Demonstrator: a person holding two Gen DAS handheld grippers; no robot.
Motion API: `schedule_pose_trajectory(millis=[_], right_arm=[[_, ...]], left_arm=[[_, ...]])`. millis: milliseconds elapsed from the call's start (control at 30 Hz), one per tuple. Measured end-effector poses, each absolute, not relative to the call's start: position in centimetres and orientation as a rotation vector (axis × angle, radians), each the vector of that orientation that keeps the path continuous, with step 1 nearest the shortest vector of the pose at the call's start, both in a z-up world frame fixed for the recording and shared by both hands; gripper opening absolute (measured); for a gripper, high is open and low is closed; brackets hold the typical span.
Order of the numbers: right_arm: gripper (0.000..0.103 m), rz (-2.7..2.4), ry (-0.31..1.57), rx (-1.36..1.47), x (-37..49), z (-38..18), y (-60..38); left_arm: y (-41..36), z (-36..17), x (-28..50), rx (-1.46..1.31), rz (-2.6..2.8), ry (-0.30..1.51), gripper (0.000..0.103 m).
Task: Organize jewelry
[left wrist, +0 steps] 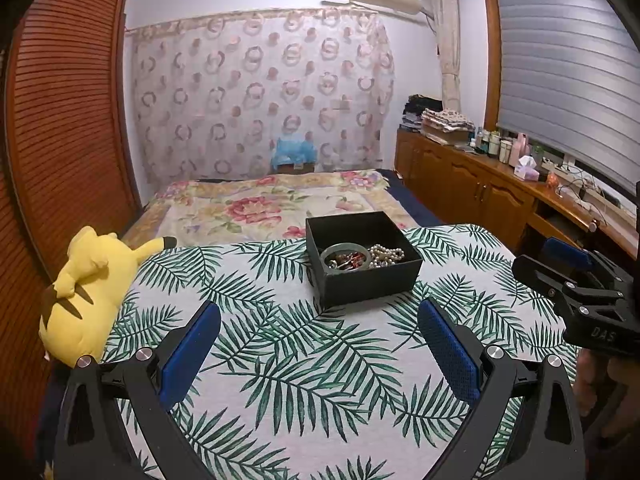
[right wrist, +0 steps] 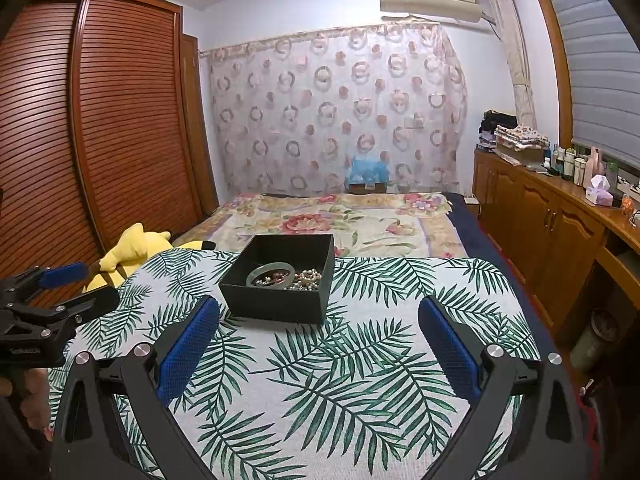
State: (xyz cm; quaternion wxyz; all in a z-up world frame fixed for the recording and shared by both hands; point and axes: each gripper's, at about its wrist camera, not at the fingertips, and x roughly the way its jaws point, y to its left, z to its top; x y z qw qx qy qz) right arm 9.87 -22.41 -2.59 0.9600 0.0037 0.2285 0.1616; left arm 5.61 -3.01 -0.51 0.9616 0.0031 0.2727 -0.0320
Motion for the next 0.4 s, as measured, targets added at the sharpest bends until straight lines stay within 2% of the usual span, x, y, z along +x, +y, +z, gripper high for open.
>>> schedule_pose_trajectory(millis=[400], right_arm=[[0.1, 0.329, 0.46, 0.008, 9.83, -2.57, -22.47]], left_arm=[[-2.54, -0.26, 5.96, -0.001, -0.059, 0.561, 0.095]])
